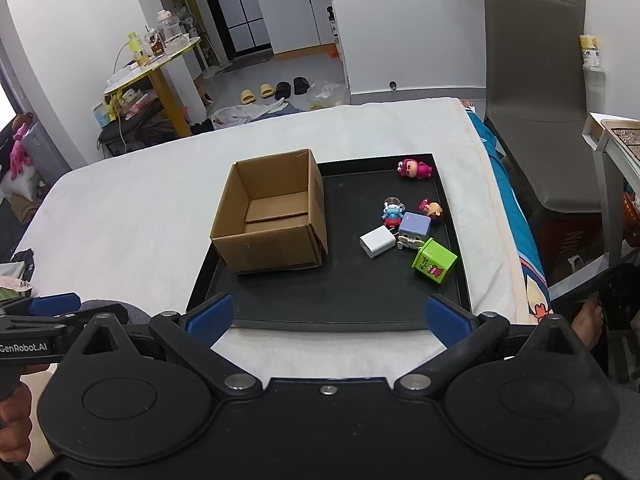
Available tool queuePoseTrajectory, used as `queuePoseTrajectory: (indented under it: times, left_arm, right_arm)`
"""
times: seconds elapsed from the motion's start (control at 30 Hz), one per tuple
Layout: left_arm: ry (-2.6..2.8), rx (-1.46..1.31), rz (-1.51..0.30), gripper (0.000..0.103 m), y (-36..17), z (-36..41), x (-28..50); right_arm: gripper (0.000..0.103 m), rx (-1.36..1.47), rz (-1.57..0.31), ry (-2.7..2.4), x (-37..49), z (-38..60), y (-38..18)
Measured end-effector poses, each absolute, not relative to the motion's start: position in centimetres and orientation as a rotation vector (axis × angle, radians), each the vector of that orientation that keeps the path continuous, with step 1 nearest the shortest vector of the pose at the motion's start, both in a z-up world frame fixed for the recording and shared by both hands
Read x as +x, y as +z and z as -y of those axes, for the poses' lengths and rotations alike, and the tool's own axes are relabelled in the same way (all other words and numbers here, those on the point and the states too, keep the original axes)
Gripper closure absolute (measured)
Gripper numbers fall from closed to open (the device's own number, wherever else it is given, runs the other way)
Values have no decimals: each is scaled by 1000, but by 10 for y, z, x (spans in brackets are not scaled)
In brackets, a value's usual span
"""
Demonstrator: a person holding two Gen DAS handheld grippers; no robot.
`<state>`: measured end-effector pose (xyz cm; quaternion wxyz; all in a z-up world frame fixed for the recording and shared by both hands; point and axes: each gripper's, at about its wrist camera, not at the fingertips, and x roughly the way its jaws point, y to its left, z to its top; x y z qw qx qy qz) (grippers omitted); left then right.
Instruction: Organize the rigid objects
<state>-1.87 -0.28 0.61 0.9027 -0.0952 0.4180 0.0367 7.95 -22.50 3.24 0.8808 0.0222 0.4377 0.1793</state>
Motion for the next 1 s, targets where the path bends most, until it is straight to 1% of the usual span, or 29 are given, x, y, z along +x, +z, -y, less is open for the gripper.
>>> queuePoseTrajectory:
  times: [1.0]
  left_arm:
    - [83,-204,-859,6,8,3,-23]
  right_arm:
    - [0,51,-911,376,75,229,34]
